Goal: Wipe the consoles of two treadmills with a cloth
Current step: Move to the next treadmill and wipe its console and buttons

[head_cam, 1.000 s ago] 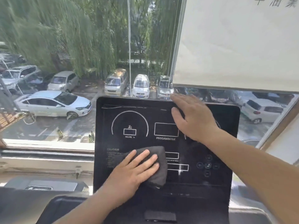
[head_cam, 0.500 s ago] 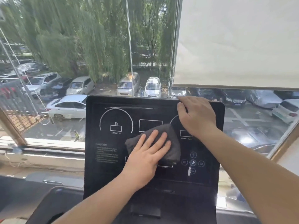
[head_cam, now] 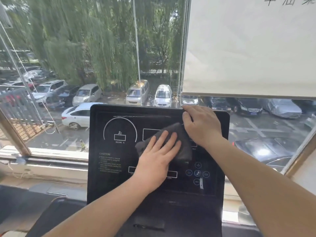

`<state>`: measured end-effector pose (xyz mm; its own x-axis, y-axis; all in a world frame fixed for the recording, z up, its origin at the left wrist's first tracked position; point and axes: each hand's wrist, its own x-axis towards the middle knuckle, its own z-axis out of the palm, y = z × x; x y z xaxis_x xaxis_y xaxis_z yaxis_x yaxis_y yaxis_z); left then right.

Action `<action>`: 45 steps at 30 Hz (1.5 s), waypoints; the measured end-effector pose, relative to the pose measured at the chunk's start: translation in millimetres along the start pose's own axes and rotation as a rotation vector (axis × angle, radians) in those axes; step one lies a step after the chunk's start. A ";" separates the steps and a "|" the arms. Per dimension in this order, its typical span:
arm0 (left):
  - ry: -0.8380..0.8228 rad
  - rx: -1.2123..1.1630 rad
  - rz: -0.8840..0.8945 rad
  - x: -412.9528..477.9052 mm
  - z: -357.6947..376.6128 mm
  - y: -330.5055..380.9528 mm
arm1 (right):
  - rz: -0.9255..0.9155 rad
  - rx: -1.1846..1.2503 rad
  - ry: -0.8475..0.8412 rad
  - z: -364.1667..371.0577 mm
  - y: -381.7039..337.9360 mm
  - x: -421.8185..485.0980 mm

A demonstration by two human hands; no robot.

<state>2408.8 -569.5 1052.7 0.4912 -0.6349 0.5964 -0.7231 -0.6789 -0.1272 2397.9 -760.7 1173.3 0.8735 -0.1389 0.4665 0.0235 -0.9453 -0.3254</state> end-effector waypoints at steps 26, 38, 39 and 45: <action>0.210 -0.016 -0.101 48.7 -24.1 -55.5 | 0.177 0.040 0.113 -30.0 61.7 -23.6; 0.033 0.099 0.458 84.5 -2.0 8.5 | 0.304 0.558 0.118 -33.6 73.3 -22.5; 0.080 0.069 0.347 98.0 -7.8 9.6 | 0.329 0.612 0.108 -35.5 74.0 -21.2; 0.191 -0.110 0.012 118.2 7.2 69.3 | 0.450 0.697 0.124 -41.2 74.0 -14.8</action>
<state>2420.2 -694.2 1108.7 0.3885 -0.5541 0.7362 -0.7820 -0.6209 -0.0546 2366.7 -840.7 1176.2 0.8126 -0.5292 0.2444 0.0161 -0.3988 -0.9169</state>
